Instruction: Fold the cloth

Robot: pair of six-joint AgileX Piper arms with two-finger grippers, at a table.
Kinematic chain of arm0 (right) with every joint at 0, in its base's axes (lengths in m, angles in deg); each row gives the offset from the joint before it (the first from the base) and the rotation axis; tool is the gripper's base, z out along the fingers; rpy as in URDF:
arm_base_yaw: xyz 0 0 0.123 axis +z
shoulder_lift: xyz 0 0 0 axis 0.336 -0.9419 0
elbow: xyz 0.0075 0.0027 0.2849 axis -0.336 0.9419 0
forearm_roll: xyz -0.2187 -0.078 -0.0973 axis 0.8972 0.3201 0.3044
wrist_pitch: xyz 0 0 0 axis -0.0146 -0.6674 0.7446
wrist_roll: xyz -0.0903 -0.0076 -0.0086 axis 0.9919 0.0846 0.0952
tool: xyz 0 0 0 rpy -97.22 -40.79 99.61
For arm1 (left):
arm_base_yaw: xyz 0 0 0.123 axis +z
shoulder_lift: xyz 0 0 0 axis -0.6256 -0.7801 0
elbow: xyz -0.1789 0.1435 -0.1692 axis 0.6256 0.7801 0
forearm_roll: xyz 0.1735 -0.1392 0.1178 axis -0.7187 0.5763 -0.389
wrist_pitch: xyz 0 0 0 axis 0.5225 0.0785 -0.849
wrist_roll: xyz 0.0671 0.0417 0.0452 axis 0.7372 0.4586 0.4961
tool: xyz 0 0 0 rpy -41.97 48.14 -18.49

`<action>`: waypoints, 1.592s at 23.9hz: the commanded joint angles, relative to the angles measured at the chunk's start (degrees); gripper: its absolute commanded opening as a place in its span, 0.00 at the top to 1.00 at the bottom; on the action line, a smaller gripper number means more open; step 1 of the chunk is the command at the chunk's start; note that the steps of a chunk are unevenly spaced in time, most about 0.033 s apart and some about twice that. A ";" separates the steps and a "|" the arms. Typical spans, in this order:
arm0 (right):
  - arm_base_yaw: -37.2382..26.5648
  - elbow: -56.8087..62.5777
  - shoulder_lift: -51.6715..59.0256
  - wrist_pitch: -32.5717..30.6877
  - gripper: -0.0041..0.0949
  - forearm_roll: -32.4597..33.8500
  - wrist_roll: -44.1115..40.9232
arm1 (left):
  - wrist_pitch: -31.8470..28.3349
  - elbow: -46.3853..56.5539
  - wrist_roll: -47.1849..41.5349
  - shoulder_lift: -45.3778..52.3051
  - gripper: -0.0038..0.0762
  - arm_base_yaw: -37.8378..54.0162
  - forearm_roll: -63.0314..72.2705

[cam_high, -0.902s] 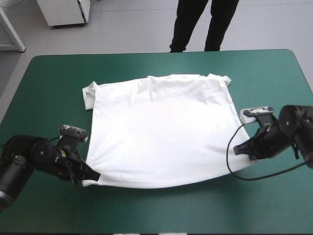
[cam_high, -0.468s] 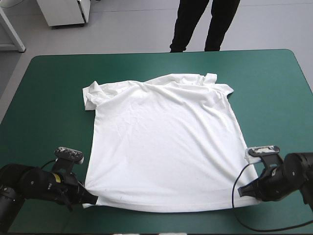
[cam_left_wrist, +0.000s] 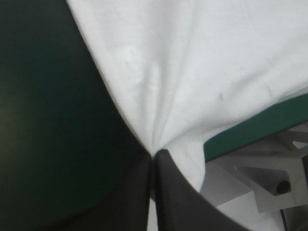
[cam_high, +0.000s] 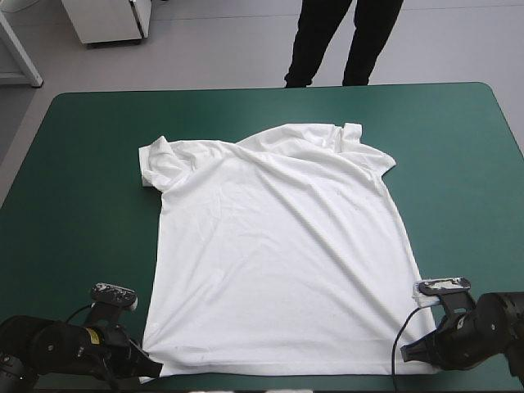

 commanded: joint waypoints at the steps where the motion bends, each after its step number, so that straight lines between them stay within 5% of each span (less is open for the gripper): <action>1: 0.24 -1.10 0.24 -1.75 0.97 0.02 0.31 | 3.21 0.01 -0.89 0.49 0.98 -0.17 0.72; 11: 0.24 -8.08 0.24 -1.75 0.92 0.02 1.70 | 3.21 -0.23 0.14 0.49 0.92 -0.17 5.13; 14: 0.24 -11.88 0.24 -1.75 0.80 0.02 1.60 | 3.21 -1.98 0.14 0.49 0.74 -0.17 5.79; 15: 0.24 -13.50 0.24 -1.75 0.67 0.02 1.60 | 3.21 -4.24 0.14 0.49 0.56 -0.17 5.68; 18: 0.24 -14.97 0.24 -1.75 0.41 0.30 0.75 | 3.21 -9.34 -0.51 0.49 0.33 -0.17 3.04; 22: 0.24 -20.42 -0.04 -1.51 0.34 1.65 0.05 | 2.99 -20.47 -0.78 -0.71 0.33 -0.17 -0.73; 30: 0.97 -42.51 -21.84 0.50 0.34 6.21 -1.47 | -1.37 -42.15 -1.57 -26.31 0.33 -0.05 -13.71; 38: 0.97 -54.09 -33.84 1.56 0.34 5.77 -1.47 | -5.74 -43.26 -1.33 -39.56 0.33 4.06 -13.56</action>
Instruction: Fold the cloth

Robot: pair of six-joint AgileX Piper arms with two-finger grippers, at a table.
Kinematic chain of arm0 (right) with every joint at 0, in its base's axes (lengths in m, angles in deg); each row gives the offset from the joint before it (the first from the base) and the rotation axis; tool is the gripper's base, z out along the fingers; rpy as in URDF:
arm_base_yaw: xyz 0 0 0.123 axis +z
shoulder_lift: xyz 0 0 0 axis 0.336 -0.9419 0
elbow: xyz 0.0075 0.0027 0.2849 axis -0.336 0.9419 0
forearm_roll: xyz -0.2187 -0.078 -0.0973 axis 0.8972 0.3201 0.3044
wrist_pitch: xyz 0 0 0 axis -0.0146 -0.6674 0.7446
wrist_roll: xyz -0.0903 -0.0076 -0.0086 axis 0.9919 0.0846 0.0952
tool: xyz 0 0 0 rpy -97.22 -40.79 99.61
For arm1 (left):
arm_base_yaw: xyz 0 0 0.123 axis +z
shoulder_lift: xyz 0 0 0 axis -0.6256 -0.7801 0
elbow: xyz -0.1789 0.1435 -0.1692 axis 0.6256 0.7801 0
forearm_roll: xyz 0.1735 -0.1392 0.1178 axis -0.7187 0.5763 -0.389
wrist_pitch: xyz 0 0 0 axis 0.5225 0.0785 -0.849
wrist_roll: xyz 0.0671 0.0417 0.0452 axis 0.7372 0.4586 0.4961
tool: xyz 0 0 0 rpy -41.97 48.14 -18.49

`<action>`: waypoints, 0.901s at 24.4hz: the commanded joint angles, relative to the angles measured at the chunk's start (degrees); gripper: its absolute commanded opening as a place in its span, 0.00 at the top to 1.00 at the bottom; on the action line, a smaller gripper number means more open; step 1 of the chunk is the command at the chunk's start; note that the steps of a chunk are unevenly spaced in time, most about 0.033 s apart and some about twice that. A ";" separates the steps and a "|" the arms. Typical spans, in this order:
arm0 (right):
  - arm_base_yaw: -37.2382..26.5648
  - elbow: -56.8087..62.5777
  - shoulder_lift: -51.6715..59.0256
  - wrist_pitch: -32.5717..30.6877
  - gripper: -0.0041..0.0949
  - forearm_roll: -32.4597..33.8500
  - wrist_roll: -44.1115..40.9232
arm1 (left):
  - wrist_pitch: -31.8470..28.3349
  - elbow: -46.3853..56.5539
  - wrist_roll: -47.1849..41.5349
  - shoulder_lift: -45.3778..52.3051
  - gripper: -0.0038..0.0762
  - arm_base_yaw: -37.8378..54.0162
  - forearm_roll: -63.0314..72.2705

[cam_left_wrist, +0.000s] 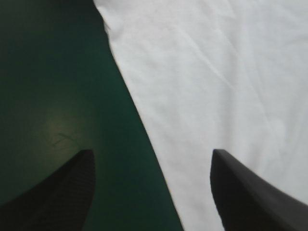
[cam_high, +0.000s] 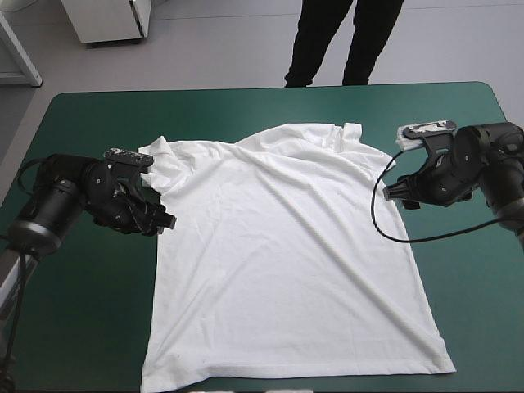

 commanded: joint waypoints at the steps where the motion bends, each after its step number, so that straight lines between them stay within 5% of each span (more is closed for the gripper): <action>1: 0.04 -4.18 -1.05 2.18 0.34 0.07 0.20 | -4.28 -1.81 0.07 -1.31 0.33 2.25 0.60; 22: -0.66 -7.06 -11.21 5.27 0.34 -0.64 0.66 | -12.77 -1.81 2.83 -21.88 0.37 5.42 8.22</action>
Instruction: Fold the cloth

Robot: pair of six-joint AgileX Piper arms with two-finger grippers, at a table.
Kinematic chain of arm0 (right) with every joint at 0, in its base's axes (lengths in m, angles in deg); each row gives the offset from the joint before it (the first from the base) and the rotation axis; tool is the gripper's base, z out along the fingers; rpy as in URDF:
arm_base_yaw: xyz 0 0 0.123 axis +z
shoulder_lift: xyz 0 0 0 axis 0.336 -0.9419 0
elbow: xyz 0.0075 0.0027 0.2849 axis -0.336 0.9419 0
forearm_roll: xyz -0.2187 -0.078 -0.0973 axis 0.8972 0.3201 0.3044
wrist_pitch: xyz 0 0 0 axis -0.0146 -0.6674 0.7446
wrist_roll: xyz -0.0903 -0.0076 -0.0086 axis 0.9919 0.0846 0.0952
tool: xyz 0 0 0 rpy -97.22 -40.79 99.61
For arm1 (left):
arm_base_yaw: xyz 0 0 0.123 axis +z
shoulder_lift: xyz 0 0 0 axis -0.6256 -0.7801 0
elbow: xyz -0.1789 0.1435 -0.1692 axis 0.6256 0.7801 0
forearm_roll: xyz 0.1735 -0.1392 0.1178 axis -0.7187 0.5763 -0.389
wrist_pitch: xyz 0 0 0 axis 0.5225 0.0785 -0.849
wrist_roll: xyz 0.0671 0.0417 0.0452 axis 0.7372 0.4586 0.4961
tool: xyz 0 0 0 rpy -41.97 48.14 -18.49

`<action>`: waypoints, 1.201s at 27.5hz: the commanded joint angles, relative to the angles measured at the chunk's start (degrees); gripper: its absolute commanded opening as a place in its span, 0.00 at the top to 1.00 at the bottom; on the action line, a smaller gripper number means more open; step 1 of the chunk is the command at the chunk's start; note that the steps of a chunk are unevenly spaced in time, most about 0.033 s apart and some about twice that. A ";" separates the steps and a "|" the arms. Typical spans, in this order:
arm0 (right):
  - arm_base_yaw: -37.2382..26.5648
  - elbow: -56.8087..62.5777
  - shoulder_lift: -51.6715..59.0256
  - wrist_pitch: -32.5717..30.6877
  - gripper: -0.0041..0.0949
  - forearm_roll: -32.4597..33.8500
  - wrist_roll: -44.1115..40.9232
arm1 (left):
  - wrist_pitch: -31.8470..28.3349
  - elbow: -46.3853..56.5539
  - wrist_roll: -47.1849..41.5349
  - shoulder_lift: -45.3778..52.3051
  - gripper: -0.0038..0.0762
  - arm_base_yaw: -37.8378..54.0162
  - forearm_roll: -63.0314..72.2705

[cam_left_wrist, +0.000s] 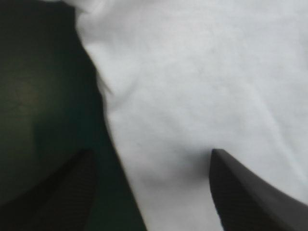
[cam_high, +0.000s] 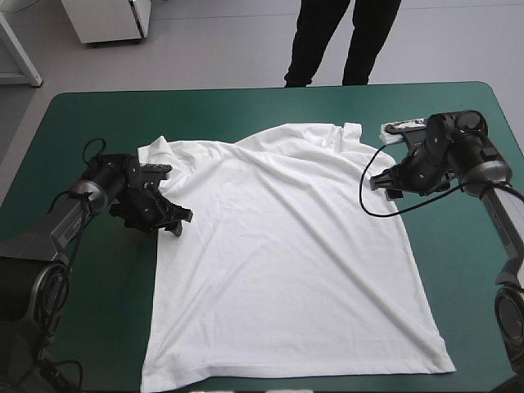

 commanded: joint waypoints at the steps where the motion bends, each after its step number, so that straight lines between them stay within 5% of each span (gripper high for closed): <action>1: -1.56 -3.20 1.67 1.59 0.34 -1.68 0.61 | -1.16 -1.63 -0.10 0.86 0.41 -0.10 1.56; 8: -4.34 -5.04 -1.88 1.60 0.34 -5.57 2.93 | -1.92 -1.63 1.42 -1.30 0.73 -0.75 3.48; 18: -4.64 -5.17 -5.95 1.38 0.34 -6.08 4.38 | -1.92 -1.63 3.90 -3.14 0.94 -2.78 3.74; 33: -4.64 -5.27 -15.27 2.02 0.34 -7.54 6.46 | -0.37 -1.74 7.67 -3.03 0.96 -2.87 6.16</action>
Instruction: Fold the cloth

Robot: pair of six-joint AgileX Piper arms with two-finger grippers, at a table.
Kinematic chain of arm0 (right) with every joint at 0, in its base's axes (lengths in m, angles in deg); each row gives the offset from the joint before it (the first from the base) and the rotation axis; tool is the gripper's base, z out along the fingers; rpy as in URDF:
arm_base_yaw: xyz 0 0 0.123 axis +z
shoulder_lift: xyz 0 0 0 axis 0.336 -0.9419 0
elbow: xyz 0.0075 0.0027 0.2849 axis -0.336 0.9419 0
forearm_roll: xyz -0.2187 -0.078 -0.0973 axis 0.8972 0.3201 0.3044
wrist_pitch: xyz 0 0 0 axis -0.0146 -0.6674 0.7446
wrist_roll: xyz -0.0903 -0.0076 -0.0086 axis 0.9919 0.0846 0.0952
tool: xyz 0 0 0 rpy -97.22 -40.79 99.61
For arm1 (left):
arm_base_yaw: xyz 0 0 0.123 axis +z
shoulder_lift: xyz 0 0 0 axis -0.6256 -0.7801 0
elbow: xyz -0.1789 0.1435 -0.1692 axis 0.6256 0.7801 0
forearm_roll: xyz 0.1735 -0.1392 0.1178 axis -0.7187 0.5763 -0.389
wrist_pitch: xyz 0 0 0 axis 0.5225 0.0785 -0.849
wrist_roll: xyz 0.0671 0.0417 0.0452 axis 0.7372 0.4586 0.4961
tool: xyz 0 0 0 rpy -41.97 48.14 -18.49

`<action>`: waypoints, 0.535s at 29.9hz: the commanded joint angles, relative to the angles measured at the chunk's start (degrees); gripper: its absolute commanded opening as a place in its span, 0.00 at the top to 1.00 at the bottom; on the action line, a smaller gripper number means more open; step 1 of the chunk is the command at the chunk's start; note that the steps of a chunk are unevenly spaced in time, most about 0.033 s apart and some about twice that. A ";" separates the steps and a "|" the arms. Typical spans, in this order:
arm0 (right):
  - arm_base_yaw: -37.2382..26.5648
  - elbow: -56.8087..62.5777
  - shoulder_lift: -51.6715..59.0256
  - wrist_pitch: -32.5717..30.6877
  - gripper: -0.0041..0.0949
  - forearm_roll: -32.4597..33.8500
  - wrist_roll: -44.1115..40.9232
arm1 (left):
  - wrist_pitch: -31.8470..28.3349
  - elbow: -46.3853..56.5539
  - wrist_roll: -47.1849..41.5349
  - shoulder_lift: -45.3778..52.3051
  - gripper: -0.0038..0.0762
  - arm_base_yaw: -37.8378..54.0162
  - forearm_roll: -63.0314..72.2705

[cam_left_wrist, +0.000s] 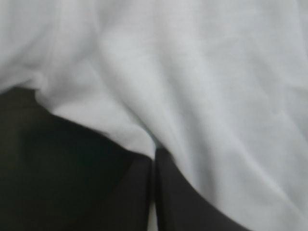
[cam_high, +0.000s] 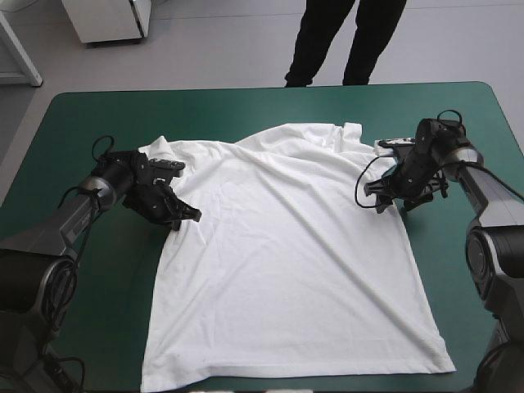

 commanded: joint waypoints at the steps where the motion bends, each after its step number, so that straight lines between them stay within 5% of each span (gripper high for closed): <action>1: -0.56 -1.87 1.30 0.41 0.34 -0.29 0.67 | 0.50 0.07 0.32 -0.02 0.96 -0.85 2.82; 4: -0.44 -1.87 0.16 0.16 0.39 -1.41 0.48 | 0.19 0.07 0.88 -0.02 0.96 -0.85 2.82; 14: 1.89 -1.87 -2.21 -0.89 0.96 -4.35 3.11 | 0.04 0.00 0.91 0.09 0.96 -0.85 2.69; 16: 2.85 -1.77 -2.49 -0.89 0.98 -5.69 3.92 | 0.04 0.00 0.91 0.19 0.96 -0.85 2.71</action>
